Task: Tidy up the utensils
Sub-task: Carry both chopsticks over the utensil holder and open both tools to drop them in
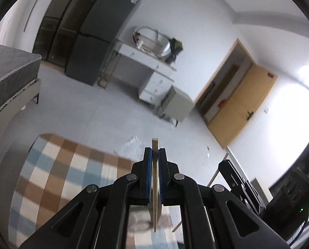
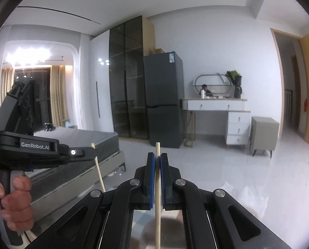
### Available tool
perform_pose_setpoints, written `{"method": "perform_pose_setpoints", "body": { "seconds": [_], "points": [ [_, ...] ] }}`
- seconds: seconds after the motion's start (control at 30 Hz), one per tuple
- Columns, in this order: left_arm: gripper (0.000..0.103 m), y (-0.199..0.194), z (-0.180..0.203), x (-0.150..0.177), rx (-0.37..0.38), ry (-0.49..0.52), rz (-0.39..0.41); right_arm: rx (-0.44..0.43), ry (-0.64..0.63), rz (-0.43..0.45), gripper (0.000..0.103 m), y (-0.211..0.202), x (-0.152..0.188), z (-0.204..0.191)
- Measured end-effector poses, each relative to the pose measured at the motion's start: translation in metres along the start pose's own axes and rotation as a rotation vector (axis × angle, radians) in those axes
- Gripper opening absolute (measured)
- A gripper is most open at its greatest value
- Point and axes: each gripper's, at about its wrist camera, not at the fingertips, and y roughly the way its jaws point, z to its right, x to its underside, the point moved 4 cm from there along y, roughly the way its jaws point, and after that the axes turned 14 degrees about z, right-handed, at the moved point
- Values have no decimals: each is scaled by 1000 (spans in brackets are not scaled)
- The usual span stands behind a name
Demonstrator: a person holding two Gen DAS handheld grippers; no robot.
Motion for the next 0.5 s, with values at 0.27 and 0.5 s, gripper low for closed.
{"method": "perform_pose_setpoints", "body": {
  "seconds": [0.27, 0.5],
  "points": [
    [1, 51, -26, 8, -28, -12, 25, -4, -18, 36, 4, 48, 25, 12],
    [1, 67, -33, 20, -37, 17, 29, -17, -17, 45, 4, 57, 61, 15]
  ]
}}
